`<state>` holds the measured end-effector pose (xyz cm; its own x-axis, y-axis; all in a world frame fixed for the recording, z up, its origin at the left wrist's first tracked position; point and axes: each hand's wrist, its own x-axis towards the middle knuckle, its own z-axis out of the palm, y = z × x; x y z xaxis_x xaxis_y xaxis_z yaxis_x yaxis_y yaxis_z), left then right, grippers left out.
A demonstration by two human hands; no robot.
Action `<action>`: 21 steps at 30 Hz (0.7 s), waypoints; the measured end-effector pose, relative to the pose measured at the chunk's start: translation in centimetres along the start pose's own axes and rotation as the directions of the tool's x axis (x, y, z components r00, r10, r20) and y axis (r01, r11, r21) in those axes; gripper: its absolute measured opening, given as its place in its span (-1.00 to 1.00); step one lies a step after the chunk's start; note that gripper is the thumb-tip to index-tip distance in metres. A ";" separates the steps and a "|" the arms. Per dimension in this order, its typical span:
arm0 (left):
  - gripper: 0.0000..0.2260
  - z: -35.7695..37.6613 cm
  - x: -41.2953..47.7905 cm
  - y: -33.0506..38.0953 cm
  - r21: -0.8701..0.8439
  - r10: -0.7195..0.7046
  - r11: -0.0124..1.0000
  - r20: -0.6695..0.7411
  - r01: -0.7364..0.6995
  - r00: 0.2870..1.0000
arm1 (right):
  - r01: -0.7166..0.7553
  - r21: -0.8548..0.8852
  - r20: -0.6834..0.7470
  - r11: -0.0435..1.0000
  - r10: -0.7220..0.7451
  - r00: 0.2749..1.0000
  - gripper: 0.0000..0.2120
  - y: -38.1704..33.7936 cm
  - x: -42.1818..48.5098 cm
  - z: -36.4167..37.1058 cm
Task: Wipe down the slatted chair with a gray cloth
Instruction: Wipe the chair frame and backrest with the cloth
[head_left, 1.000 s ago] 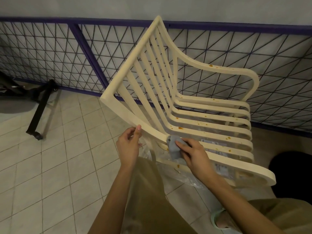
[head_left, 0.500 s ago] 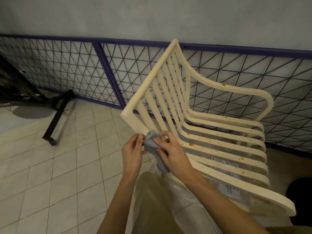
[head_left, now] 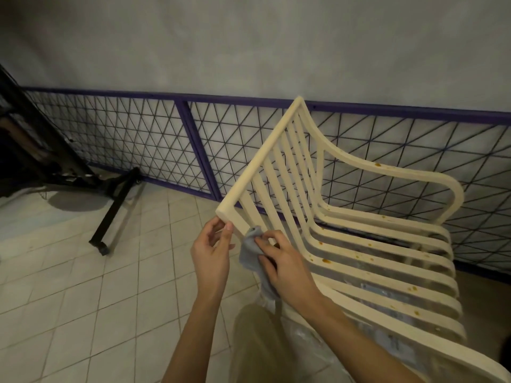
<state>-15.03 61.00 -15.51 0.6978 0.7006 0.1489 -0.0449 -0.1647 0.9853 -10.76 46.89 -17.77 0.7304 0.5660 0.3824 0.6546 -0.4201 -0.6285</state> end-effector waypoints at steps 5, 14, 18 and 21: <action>-0.79 0.4 -1.0 -1.5 0.049 -0.055 0.997 0.084 0.051 0.995 | -0.071 -0.119 0.074 0.990 0.080 0.994 -0.65 2.9 -2.8 0.5; -0.80 2.6 -4.6 -5.6 0.154 -0.169 0.978 0.165 0.144 0.972 | -0.174 -0.248 0.110 0.953 0.206 0.972 -0.63 5.8 -8.6 -1.7; -0.83 3.1 -4.8 -6.1 0.204 -0.143 0.973 0.154 0.110 0.978 | -0.190 -0.259 0.058 0.947 0.211 0.976 -0.61 7.3 -10.8 -1.8; -0.82 3.2 -4.4 -5.6 0.180 -0.093 0.982 0.160 0.064 0.983 | -0.168 -0.287 0.027 0.943 0.183 0.983 -0.55 7.3 -10.7 -0.8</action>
<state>-15.53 56.64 -21.92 0.8046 0.5925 0.0410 0.1290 -0.2417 0.9617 -13.59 37.19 -25.91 0.8326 0.4980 0.2425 0.5504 -0.6948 -0.4630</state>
